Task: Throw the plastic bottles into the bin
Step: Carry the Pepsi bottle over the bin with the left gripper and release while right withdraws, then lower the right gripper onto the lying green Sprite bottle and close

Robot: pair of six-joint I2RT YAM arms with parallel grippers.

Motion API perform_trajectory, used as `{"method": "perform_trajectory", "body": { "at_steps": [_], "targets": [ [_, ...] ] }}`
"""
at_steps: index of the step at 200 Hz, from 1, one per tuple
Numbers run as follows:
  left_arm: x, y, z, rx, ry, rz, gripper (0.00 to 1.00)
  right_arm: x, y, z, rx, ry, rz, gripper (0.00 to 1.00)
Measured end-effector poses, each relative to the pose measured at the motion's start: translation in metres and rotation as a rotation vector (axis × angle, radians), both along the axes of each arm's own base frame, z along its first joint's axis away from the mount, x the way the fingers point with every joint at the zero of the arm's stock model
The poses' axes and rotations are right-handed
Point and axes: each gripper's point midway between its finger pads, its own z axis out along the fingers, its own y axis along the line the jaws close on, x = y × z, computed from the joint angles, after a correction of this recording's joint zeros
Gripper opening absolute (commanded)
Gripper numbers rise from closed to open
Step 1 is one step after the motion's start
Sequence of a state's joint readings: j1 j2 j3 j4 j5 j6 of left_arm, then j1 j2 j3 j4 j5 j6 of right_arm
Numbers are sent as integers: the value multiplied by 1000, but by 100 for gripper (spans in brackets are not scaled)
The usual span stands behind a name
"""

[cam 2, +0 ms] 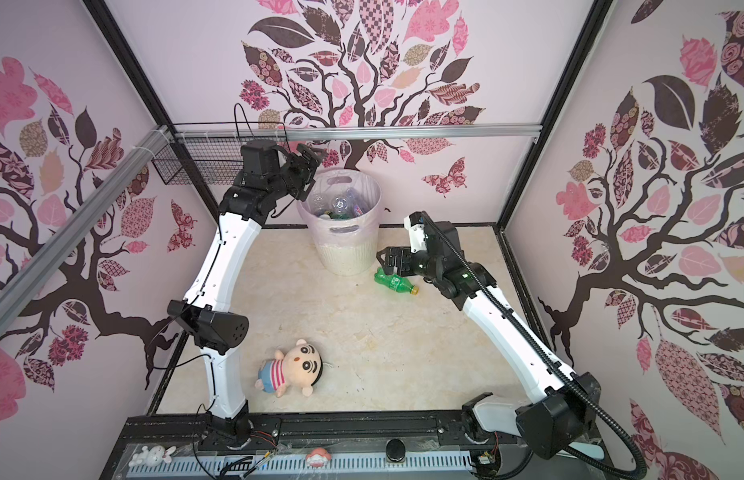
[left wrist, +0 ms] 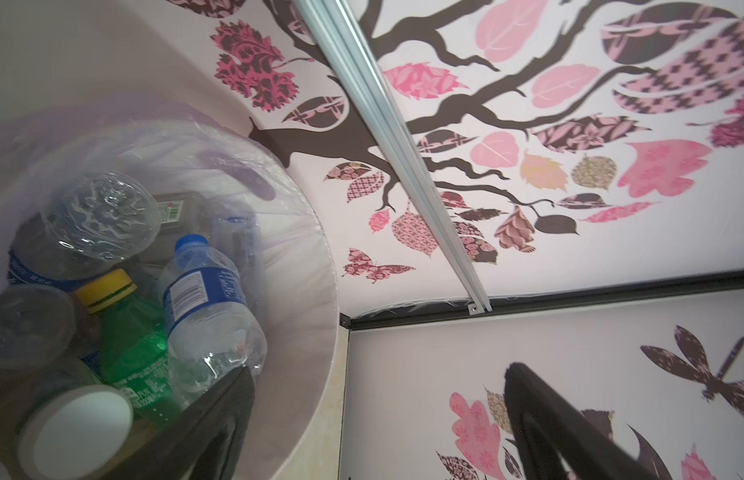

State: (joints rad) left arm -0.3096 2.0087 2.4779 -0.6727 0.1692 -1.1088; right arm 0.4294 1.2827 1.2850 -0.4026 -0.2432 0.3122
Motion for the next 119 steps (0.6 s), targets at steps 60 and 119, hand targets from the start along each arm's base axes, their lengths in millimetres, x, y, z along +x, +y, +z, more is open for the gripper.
{"method": "perform_trajectory", "body": {
  "at_steps": [60, 119],
  "targets": [
    [-46, 0, 16, 46, -20, -44, 97, 6, -14, -13, -39, 27, -66, 100],
    [-94, 7, -36, 111, 104, -111, 97, 31, -22, -66, -171, 116, -122, 100]
  ]
}}
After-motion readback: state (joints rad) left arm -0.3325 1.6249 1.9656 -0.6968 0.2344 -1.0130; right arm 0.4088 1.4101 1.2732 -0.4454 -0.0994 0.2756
